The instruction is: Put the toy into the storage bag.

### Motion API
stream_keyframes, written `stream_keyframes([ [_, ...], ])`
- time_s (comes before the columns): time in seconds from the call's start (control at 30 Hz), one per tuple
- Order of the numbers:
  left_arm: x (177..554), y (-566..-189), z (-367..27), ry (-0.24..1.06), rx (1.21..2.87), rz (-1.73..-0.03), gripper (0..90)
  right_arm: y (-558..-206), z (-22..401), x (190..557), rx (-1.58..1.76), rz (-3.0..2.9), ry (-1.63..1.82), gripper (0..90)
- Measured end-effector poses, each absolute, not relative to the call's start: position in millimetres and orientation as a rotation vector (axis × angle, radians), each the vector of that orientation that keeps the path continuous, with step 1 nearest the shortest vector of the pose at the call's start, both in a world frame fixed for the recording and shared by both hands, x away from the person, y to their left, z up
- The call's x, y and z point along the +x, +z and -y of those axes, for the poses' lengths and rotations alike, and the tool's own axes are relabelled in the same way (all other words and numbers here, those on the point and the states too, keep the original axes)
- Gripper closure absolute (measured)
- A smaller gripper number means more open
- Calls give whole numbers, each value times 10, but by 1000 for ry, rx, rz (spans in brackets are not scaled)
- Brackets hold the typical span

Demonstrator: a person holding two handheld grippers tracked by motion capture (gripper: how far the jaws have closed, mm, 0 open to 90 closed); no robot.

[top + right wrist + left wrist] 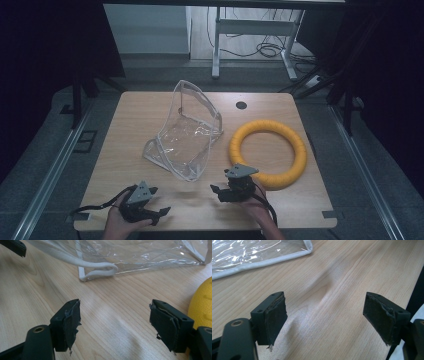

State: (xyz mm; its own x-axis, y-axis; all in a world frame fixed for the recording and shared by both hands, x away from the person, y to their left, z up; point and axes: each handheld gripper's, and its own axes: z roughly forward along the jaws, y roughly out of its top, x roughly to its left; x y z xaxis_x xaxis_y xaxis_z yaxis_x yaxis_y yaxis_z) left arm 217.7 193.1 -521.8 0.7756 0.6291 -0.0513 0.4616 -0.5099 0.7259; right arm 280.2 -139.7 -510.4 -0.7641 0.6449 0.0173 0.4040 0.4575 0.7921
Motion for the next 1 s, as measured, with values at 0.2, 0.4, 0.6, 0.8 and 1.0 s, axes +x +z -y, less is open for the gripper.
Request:
stream_keyframes([
  [0.2,2178,-5206,-1937,275,2193,-809,189,-5061,1449,2814,917,-2420,1242,250],
  [0.4,2190,-5187,-1942,267,2179,-827,189,-4981,1512,2841,932,-2421,1263,252],
  [0.6,2202,-5184,-1938,258,2175,-839,189,-4883,1565,2899,905,-2439,1278,270],
  [0.8,2197,-5180,-1942,265,2174,-840,189,-4788,1627,2949,877,-2491,1227,276],
  [1.0,2200,-5187,-1937,260,2177,-840,188,-4680,1733,2987,867,-2503,1196,294],
])
